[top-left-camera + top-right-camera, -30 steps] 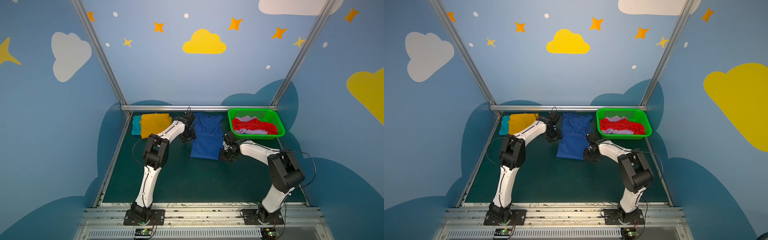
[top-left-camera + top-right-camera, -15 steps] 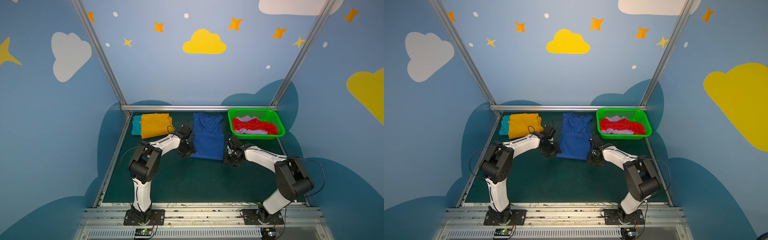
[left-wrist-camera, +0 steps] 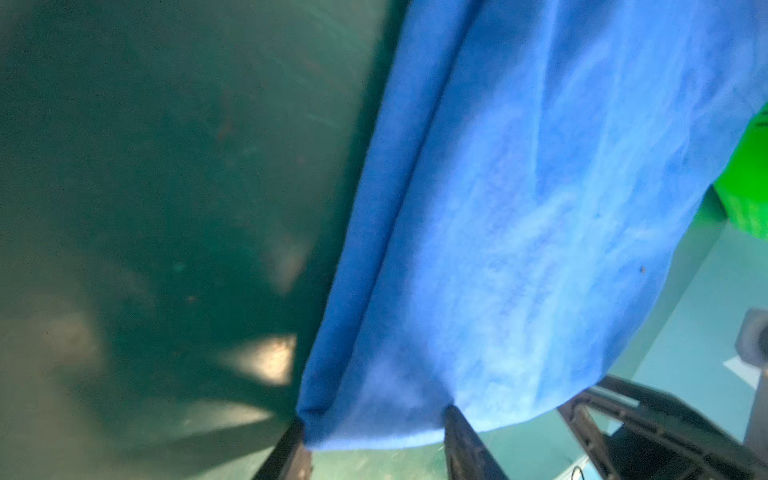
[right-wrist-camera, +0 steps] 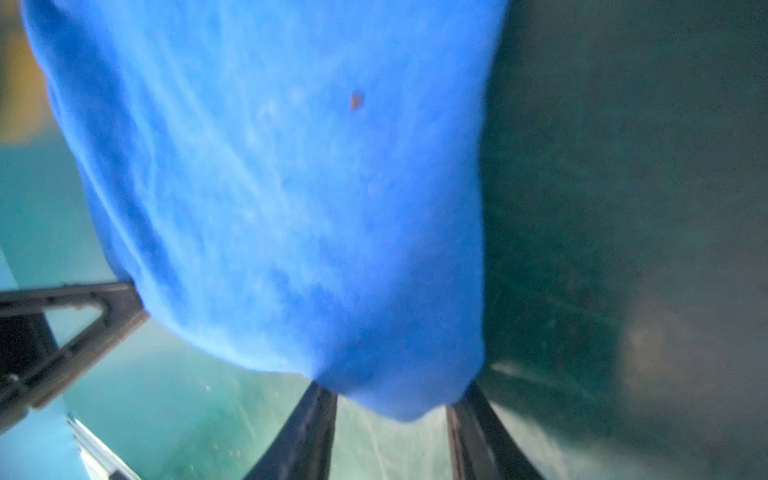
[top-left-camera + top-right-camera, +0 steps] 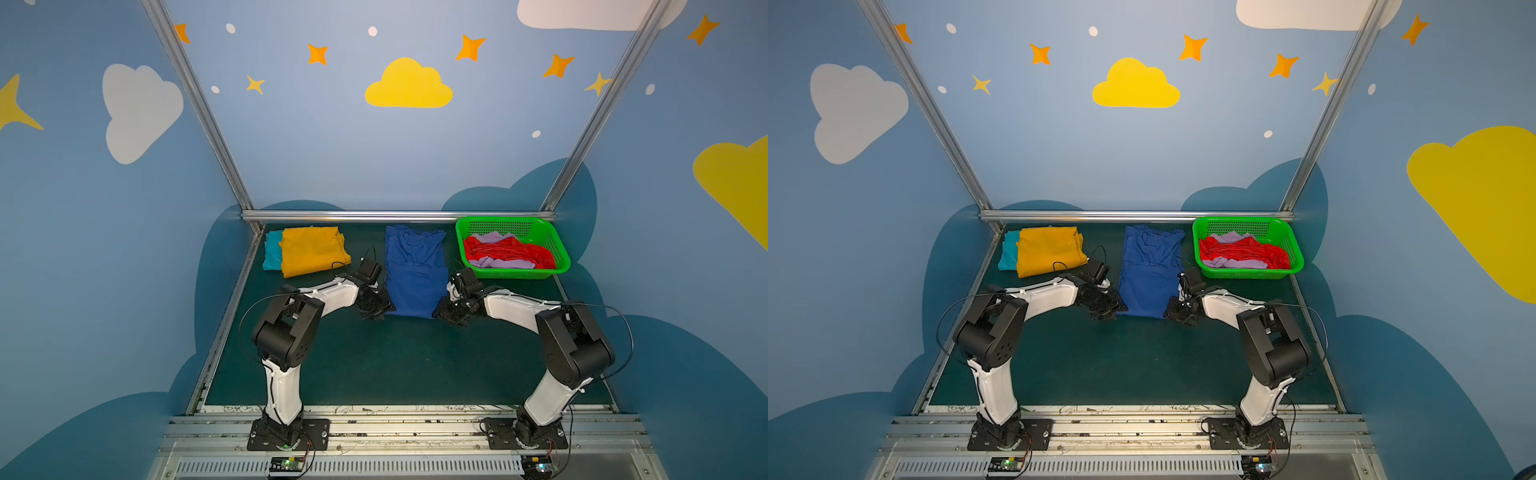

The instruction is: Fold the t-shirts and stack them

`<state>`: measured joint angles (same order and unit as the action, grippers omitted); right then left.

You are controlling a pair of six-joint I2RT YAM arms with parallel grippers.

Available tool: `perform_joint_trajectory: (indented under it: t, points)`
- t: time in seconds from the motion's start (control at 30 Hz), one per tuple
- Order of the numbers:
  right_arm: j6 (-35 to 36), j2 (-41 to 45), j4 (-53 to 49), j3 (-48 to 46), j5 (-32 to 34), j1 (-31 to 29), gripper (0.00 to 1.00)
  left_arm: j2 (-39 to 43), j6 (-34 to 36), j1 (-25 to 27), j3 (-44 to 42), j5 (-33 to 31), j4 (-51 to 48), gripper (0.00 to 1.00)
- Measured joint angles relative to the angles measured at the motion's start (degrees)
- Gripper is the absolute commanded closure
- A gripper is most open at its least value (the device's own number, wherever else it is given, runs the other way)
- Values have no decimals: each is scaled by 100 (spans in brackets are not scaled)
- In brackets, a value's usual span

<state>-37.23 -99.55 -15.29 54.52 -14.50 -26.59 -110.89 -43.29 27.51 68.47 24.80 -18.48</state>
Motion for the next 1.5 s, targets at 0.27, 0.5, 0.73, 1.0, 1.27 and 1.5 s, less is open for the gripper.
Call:
perform_joint_trajectory:
  t: [0.27, 0.5, 0.73, 1.0, 1.27, 1.5]
  points:
    - [-157, -15, 306, -210, -136, 157, 100, -234, -109, -28, 42, 184, 168, 96]
    - [-127, 426, 197, -579, -205, 155, 100, 74, -146, 35, -396, 138, 348, 96]
    - [-188, 2020, -654, -1340, -195, -304, 100, 944, -610, 973, -1296, -350, 160, 96]
    - [-533, 4531, -2120, -2072, -164, -680, 100, 2667, -1456, 1985, -1853, -1034, -501, 96]
    - [-518, 5831, -3112, -1506, 101, -813, 100, 3611, -1563, 2354, -568, -1812, -1307, 96]
    - [-501, 5628, -3104, -739, 656, -800, 100, 3407, -1416, 2234, -52, -2129, -1572, 96]
